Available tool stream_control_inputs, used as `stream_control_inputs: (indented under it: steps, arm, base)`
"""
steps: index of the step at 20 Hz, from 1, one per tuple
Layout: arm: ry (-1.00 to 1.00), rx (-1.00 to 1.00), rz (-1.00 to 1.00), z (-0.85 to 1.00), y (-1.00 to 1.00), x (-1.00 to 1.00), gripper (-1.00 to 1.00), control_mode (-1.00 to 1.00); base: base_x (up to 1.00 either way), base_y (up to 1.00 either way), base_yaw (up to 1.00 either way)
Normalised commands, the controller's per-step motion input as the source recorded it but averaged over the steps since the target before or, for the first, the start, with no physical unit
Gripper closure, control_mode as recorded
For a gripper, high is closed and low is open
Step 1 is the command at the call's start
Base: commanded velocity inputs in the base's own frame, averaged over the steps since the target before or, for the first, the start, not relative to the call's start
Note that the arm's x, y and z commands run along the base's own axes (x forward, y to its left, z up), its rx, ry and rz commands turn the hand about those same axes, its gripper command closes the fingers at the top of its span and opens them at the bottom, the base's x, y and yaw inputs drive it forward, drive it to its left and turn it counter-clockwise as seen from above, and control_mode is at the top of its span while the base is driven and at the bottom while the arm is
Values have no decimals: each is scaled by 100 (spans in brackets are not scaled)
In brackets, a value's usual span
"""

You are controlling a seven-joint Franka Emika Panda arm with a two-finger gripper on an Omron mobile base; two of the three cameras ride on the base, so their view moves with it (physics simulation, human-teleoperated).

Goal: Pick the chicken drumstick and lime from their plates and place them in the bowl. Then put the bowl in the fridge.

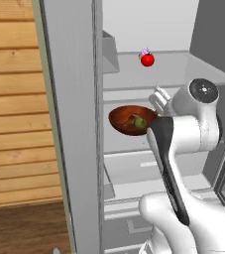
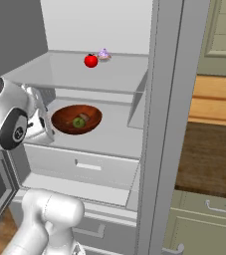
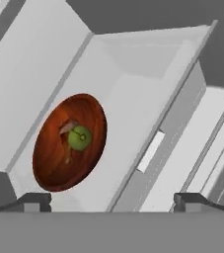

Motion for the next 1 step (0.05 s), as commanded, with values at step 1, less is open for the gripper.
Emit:
stream_control_inputs:
  steps: [1]
  arm:
    - [0, -13, 37, 35, 1, -55, -100, -100]
  base:
    - [0, 0, 0]
